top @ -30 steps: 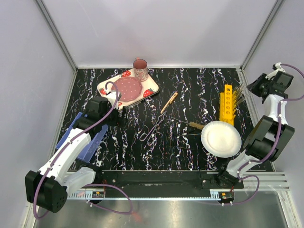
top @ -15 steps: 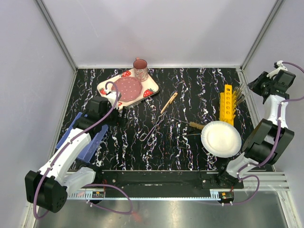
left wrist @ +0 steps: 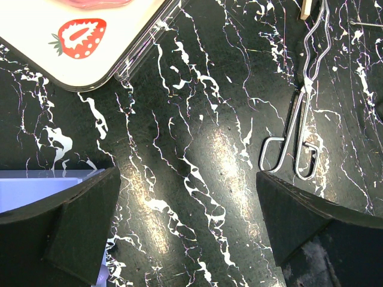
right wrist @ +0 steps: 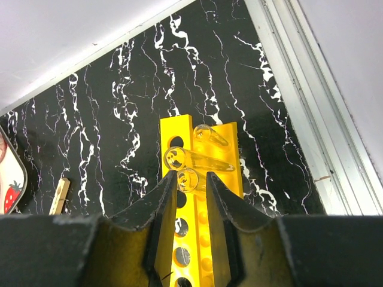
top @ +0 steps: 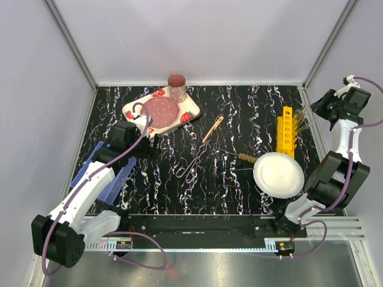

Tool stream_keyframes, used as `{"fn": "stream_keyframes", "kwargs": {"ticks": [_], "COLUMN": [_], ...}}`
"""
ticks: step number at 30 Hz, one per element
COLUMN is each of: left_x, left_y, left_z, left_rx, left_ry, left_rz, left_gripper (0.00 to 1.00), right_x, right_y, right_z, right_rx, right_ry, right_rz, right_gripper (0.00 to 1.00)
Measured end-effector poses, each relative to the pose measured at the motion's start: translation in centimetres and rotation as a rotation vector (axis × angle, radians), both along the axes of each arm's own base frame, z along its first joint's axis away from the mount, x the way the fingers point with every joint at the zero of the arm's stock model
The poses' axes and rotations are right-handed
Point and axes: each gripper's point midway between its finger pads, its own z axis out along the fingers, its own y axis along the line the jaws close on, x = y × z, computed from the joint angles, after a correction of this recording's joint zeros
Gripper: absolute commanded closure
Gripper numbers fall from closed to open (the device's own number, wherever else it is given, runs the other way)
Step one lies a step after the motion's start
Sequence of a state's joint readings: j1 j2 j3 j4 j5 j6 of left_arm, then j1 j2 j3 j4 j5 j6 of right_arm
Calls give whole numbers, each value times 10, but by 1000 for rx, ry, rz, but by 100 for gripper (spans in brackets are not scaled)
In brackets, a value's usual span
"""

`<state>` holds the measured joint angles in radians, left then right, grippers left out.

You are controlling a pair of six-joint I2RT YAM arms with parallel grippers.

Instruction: Organize the chemistry lab equipment

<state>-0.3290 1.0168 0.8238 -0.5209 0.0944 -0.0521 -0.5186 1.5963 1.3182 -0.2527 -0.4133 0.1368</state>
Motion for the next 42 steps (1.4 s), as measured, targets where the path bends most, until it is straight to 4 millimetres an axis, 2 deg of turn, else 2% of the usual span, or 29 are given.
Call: {"fn": "stream_keyframes", "kwargs": {"ticks": [7,12,18,23,24,26,27,28,35,42], "left_x": [0,0,0,0,0,0,0,0,-1,7], "left_y": [0,0,0,0,0,0,0,-1,-8,-28], "left_z": [0,0,0,0,0,0,0,0,-3,-37], "left_rx": [0,0,0,0,0,-1,-2,-3,-25,-56], "left_ry": [0,0,0,0,0,0,0,0,21,220], "left_rz": [0,0,0,0,0,-1,-2,-3,-30,-53], "left_gripper": [1,1,1,1,1,1,1,1,1,1], "right_x": [2,-2,-21,-38,-41,-49,-53,-57,-82,-105], "right_y": [5,2,1,9,13,23,30,38,98,157], "right_z": [0,3,28,45,46,42,39,35,14,19], "right_rx": [2,-11,-76,-141,-155,-167,-173,-165,-85,-93], "right_ry": [0,4,-19,-35,-32,-20,-17,-13,14,-22], "right_rz": [11,0,7,60,86,151,192,240,506,722], "right_gripper": [66,62,57,39,28,19,6,1,0,0]}}
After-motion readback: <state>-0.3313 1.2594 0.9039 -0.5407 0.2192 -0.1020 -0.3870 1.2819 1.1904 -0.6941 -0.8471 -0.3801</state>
